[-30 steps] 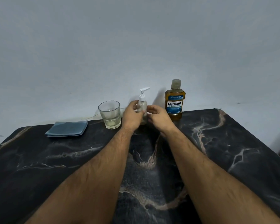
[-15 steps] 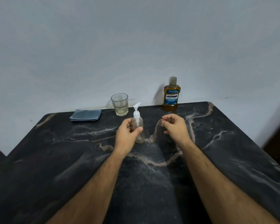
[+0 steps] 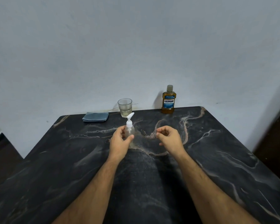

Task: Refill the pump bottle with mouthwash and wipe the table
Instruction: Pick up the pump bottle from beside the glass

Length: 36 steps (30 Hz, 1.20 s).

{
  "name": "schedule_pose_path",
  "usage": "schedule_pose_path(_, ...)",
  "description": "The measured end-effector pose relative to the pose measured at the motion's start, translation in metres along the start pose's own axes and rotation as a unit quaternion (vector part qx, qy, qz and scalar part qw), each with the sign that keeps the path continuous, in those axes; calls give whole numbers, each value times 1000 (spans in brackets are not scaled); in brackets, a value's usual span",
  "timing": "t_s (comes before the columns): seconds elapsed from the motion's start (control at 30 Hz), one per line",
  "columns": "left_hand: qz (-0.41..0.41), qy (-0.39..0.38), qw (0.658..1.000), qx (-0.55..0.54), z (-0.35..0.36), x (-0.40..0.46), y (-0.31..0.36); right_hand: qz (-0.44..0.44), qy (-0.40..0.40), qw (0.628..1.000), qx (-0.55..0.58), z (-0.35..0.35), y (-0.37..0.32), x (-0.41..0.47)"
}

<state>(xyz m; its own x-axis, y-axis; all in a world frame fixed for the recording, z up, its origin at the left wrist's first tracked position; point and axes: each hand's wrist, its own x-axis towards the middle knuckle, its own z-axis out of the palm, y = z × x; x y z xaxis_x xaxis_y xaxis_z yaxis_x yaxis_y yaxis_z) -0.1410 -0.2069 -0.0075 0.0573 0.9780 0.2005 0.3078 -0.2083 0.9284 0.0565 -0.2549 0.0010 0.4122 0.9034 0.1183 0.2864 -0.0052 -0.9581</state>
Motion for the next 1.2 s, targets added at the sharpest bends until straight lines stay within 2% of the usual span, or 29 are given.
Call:
schedule_pose_path(0.43,-25,1,1000,-4,-6,-11,-15,-15,-9,1000,-19,-10,-9,-14)
schedule_pose_path(0.53,-24,67,997,35,-9,-22,-13,-13,-1,1000,-23,-14,-6,-15)
schedule_pose_path(0.6,5,123,991,47,-7,-39,-5,-4,6,1000,-28,-19,-3,-14)
schedule_pose_path(0.63,23,128,991,38,-4,-48,-1,0,10,1000,-28,-21,-2,-13)
schedule_pose_path(0.7,55,85,995,13,9,-63,7,9,23,999,-27,-27,0,-9)
schedule_pose_path(0.8,73,-19,997,-19,38,-64,19,27,50,998,-37,-38,2,2)
schedule_pose_path(0.93,14,-100,994,-48,74,-26,43,51,83,994,-46,-52,5,33)
schedule_pose_path(1.07,-54,-106,988,-93,110,34,63,68,92,993,-23,-62,7,81)
schedule_pose_path(1.2,-78,-99,985,-117,151,91,71,67,85,994,1,-63,16,140)
